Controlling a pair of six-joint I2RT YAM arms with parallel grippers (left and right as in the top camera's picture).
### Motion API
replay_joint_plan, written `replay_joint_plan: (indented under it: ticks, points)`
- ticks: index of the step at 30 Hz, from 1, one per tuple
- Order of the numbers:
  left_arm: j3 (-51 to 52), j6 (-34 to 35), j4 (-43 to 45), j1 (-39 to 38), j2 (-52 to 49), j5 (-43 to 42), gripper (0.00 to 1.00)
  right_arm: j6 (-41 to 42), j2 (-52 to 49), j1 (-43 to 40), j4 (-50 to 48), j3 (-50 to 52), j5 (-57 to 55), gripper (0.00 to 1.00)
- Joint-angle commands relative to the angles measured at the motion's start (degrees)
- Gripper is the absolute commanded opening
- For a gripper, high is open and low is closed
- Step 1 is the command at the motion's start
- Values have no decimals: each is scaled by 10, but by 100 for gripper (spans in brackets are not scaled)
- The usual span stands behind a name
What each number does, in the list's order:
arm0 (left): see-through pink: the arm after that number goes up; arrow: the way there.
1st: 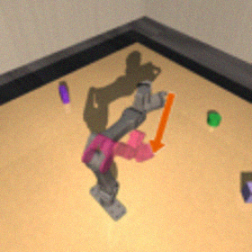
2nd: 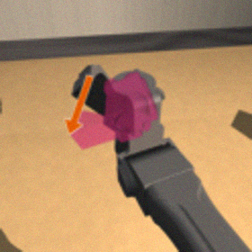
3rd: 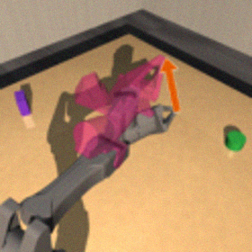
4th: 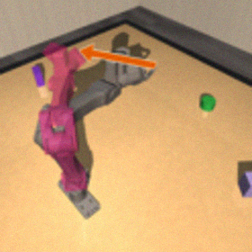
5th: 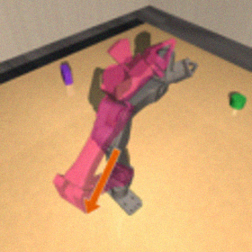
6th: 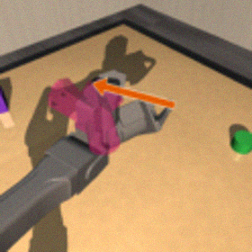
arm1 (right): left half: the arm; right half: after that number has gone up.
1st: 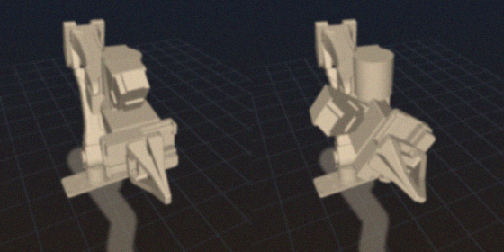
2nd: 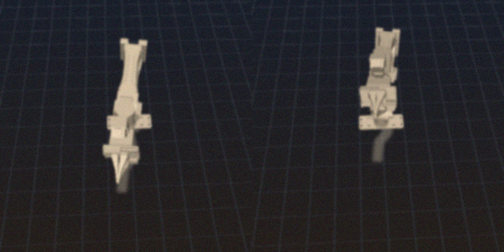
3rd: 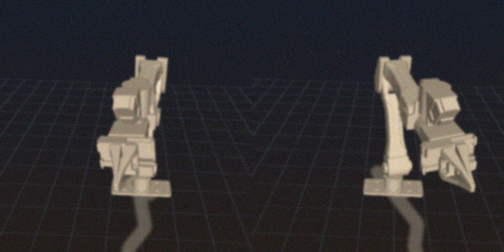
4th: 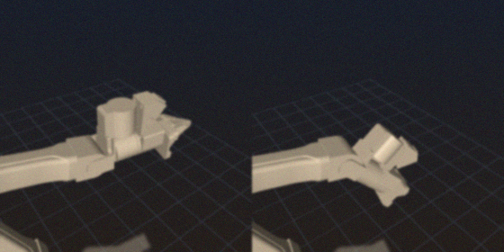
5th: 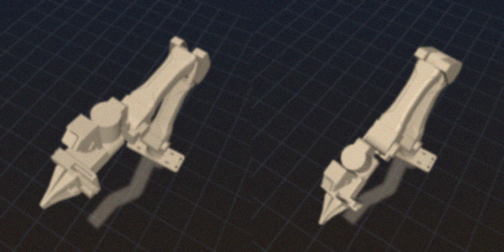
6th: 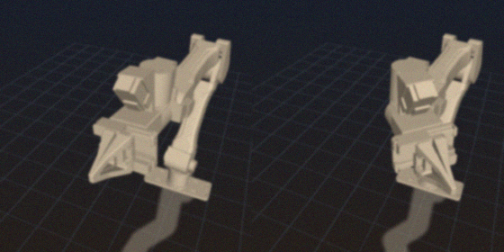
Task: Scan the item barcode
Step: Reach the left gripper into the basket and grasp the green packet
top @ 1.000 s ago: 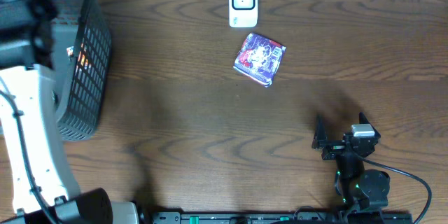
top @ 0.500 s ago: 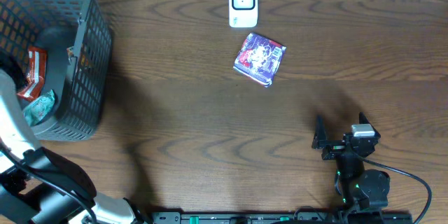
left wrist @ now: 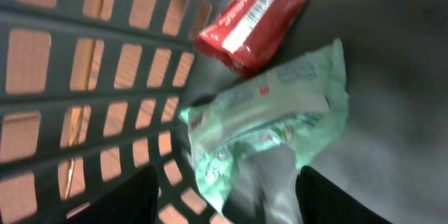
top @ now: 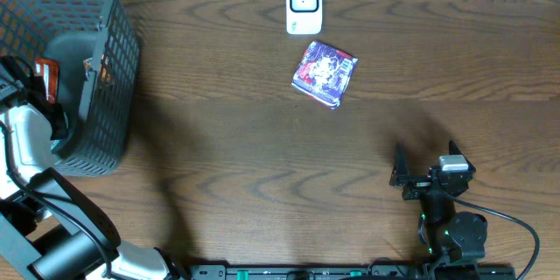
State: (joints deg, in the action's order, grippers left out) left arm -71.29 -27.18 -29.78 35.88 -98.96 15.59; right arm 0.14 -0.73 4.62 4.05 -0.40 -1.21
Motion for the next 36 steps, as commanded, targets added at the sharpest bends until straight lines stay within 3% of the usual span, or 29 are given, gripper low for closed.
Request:
replay_joint_plan:
  ticks: [1,6,14,17,18,19,21,23,26,31,36]
  points:
    - [7,-35,20,7,-9,-2,63,-6,2,-1,2,1,1,99]
    - [7,-79,30,8,-42,-37,63,-6,2,-1,2,1,1,99]
    - [7,-82,48,8,-130,-66,77,-6,2,-1,2,1,1,99]
    - [7,-81,49,8,-160,-66,77,-6,2,-1,2,1,1,99]
    - [7,-81,49,8,-168,-66,74,-6,2,-1,2,1,1,99]
    - [7,-79,48,8,-173,-66,63,-6,2,-1,2,1,1,99]
    - [7,-72,48,8,-175,-66,28,-6,2,-1,2,1,1,99]
    - [4,-70,48,7,-170,-65,8,-6,2,-1,2,1,1,99]
    - [-6,-39,49,2,-142,-61,7,-6,2,-1,2,1,1,99]
    - [-47,90,60,-25,-43,-63,7,-6,2,-1,2,1,1,99]
    - [-79,120,92,-76,91,-135,7,-6,2,-1,2,1,1,99]
